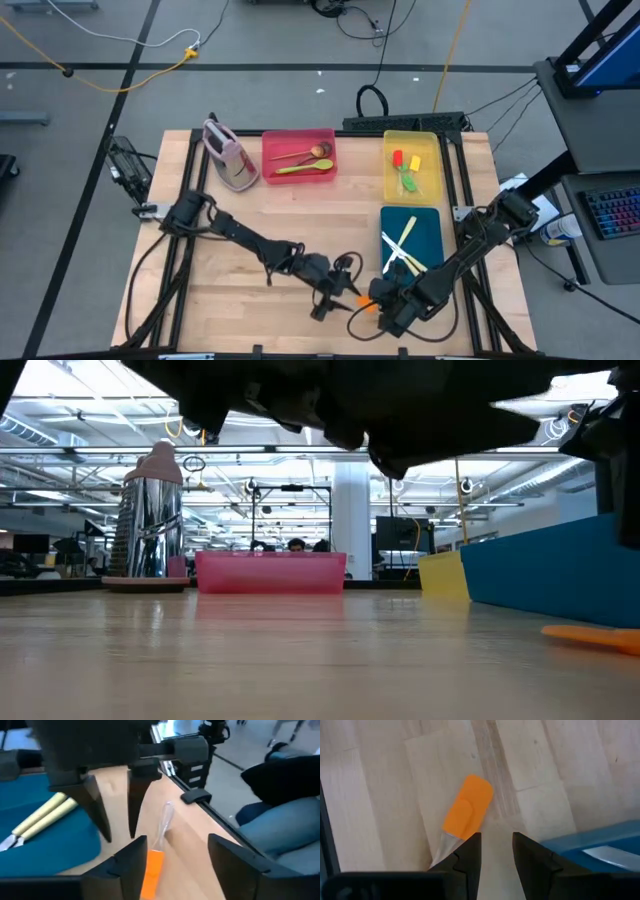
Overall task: Pick & Place Kitchen Items
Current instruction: Put the orange spatula into the yellow bin
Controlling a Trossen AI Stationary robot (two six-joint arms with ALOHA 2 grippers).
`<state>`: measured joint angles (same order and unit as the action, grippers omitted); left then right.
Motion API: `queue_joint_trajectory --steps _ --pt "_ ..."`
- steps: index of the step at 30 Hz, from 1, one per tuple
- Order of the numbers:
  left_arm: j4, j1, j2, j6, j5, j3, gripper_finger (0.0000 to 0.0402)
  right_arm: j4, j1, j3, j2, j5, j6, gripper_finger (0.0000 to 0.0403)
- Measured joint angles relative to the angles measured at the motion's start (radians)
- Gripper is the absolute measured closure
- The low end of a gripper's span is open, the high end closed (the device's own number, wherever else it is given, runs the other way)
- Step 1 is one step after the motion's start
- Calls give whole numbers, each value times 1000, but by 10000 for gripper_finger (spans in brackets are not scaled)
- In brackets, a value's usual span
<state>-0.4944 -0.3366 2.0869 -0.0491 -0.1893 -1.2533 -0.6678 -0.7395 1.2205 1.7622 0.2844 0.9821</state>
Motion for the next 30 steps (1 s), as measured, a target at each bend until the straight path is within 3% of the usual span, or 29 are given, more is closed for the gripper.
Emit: queue_joint_trajectory --steps 7,11,14,19,24,30 --pt "-94 -5 66 25 56 0 117 -11 0 0 -19 -5 -37 300" --pt "-105 8 134 57 45 -42 105 -16 1 0 -56 0 -37 300" --pt "-79 20 191 60 22 -102 113 -13 1 0 -83 0 -36 300" --pt "111 34 252 78 -2 -191 133 -11 0 0 -93 1 -40 300" --pt "183 35 265 57 12 -211 154 -10 0 0 -93 1 -52 300" --pt "194 37 267 25 52 -211 220 2 0 -1 -93 2 -52 300"
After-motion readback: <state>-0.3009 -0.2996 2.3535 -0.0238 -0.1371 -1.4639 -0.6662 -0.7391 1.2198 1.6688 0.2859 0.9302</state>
